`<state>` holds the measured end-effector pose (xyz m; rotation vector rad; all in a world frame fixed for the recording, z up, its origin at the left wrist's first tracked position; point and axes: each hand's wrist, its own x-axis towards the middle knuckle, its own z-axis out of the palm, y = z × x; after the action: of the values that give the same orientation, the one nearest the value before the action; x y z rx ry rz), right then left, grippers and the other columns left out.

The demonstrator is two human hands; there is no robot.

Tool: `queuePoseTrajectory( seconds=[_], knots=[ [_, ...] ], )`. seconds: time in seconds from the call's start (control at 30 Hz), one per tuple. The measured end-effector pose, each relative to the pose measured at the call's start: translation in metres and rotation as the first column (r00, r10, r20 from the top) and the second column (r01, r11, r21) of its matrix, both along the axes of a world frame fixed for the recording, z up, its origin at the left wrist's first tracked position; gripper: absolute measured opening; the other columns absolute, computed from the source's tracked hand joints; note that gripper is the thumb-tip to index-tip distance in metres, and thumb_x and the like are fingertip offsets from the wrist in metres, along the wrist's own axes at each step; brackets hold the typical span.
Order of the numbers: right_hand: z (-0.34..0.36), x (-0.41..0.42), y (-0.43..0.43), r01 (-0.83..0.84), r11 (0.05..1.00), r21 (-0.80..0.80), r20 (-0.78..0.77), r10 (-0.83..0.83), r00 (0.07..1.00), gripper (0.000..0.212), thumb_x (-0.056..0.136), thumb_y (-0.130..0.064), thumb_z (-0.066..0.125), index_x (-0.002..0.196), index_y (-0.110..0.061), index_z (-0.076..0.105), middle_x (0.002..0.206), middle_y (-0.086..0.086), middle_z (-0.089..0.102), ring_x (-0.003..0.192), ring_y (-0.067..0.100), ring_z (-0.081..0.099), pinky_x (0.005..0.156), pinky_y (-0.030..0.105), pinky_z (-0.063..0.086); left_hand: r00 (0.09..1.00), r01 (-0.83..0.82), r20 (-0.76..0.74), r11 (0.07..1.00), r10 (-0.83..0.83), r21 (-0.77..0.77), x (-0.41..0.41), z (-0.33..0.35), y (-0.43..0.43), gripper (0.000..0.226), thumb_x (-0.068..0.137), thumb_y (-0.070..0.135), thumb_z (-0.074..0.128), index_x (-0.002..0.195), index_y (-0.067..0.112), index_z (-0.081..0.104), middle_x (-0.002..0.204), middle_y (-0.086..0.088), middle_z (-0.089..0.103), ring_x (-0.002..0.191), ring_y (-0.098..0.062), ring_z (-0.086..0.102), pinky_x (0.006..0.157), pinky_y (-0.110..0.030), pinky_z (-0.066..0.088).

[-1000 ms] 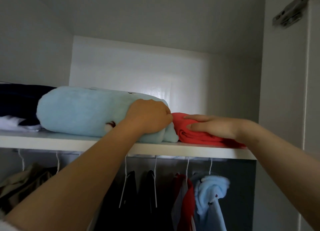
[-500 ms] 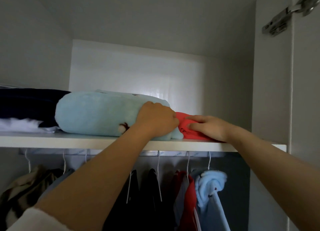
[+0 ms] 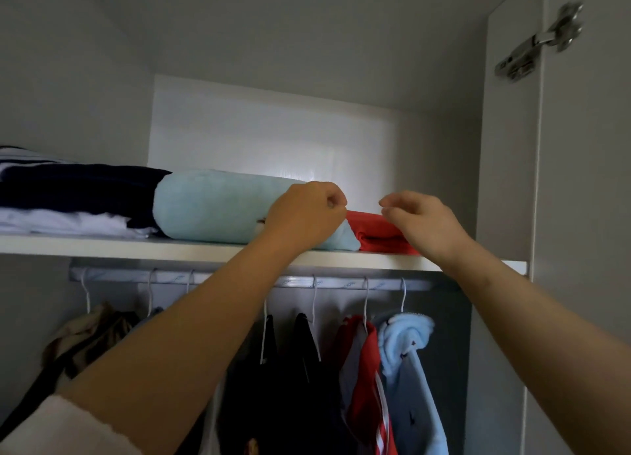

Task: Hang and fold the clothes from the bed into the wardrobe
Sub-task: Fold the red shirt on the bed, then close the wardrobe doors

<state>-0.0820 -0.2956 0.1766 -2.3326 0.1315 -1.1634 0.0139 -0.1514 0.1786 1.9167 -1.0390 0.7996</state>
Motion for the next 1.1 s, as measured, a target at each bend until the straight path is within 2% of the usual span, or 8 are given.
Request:
queuePoseTrajectory(
  seconds=[0.17, 0.27, 0.4, 0.5, 0.63, 0.77, 0.87, 1.1],
  knots=[
    [-0.02, -0.037, 0.019, -0.077, 0.995, 0.06, 0.04, 0.075, 0.996, 0.012, 0.091, -0.022, 0.052, 0.089, -0.025, 0.063, 0.086, -0.011, 0.062, 0.088, 0.009, 0.055, 0.07, 0.016, 0.038, 0.992, 0.106, -0.066, 0.99, -0.112, -0.09, -0.039, -0.02, 0.017, 0.017, 0.087, 0.021, 0.052, 0.083, 0.035, 0.061, 0.084, 0.017, 0.062, 0.084, -0.009, 0.059, 0.075, -0.022, 0.046],
    [-0.038, -0.068, 0.031, -0.118, 0.99, 0.073, 0.047, 0.115, 0.992, 0.016, 0.091, -0.018, 0.053, 0.08, -0.026, 0.063, 0.078, -0.011, 0.061, 0.077, 0.007, 0.054, 0.058, 0.001, 0.038, 0.98, 0.137, -0.123, 0.981, -0.155, -0.139, -0.07, -0.039, 0.025, 0.019, 0.086, 0.02, 0.056, 0.081, 0.038, 0.06, 0.078, 0.021, 0.061, 0.077, -0.006, 0.059, 0.073, -0.019, 0.045],
    [-0.061, -0.111, 0.049, -0.161, 0.979, 0.129, -0.004, 0.163, 0.987, 0.012, 0.092, -0.019, 0.053, 0.09, -0.023, 0.063, 0.086, -0.011, 0.062, 0.08, 0.005, 0.054, 0.064, 0.003, 0.037, 0.965, 0.141, -0.204, 0.982, -0.164, -0.126, -0.116, -0.071, 0.047, 0.024, 0.086, 0.016, 0.058, 0.076, 0.038, 0.06, 0.077, 0.022, 0.061, 0.076, -0.001, 0.058, 0.075, -0.01, 0.044],
    [-0.071, -0.141, 0.067, -0.192, 0.97, 0.149, -0.026, 0.198, 0.98, 0.015, 0.093, -0.021, 0.052, 0.098, -0.018, 0.066, 0.087, -0.015, 0.061, 0.078, -0.002, 0.053, 0.064, 0.001, 0.039, 0.957, 0.102, -0.26, 0.989, -0.126, -0.103, -0.148, -0.085, 0.069, 0.02, 0.087, 0.014, 0.057, 0.079, 0.032, 0.061, 0.083, 0.011, 0.064, 0.083, -0.01, 0.06, 0.083, -0.021, 0.046],
    [-0.074, -0.175, 0.095, -0.203, 0.97, 0.136, -0.077, 0.214, 0.974, 0.023, 0.094, -0.022, 0.051, 0.111, -0.014, 0.065, 0.1, -0.008, 0.058, 0.096, 0.006, 0.052, 0.086, 0.018, 0.036, 0.963, 0.066, -0.255, 0.995, -0.085, -0.081, -0.187, -0.092, 0.102, 0.015, 0.088, 0.012, 0.057, 0.096, 0.019, 0.068, 0.087, 0.005, 0.066, 0.083, -0.009, 0.06, 0.085, -0.022, 0.047],
    [-0.071, -0.196, 0.13, -0.252, 0.958, 0.136, -0.081, 0.264, 0.961, 0.022, 0.094, -0.024, 0.049, 0.11, -0.016, 0.063, 0.103, -0.008, 0.056, 0.098, 0.007, 0.05, 0.088, 0.021, 0.036, 0.969, 0.02, -0.246, 0.998, -0.032, -0.053, -0.215, -0.091, 0.142, 0.015, 0.089, 0.014, 0.056, 0.097, 0.021, 0.067, 0.092, 0.004, 0.068, 0.088, -0.013, 0.063, 0.086, -0.025, 0.048],
    [-0.068, -0.204, 0.164, -0.303, 0.945, 0.119, -0.062, 0.312, 0.948, 0.019, 0.093, -0.023, 0.05, 0.103, -0.015, 0.065, 0.103, -0.003, 0.063, 0.098, 0.013, 0.055, 0.091, 0.027, 0.041, 0.972, -0.028, -0.233, 0.998, 0.014, -0.055, -0.229, -0.09, 0.178, 0.016, 0.089, 0.014, 0.057, 0.098, 0.021, 0.068, 0.089, 0.01, 0.064, 0.087, -0.008, 0.061, 0.083, -0.017, 0.045],
    [-0.073, -0.189, 0.265, -0.461, 0.874, 0.156, 0.007, 0.466, 0.885, 0.016, 0.092, -0.022, 0.053, 0.078, -0.029, 0.06, 0.082, -0.009, 0.062, 0.073, 0.0, 0.052, 0.063, 0.01, 0.039, 0.966, -0.182, -0.203, 0.978, 0.16, -0.098, -0.242, -0.104, 0.29, 0.018, 0.086, 0.008, 0.057, 0.095, 0.019, 0.068, 0.086, 0.006, 0.067, 0.086, -0.015, 0.065, 0.081, -0.021, 0.048]
  ],
)
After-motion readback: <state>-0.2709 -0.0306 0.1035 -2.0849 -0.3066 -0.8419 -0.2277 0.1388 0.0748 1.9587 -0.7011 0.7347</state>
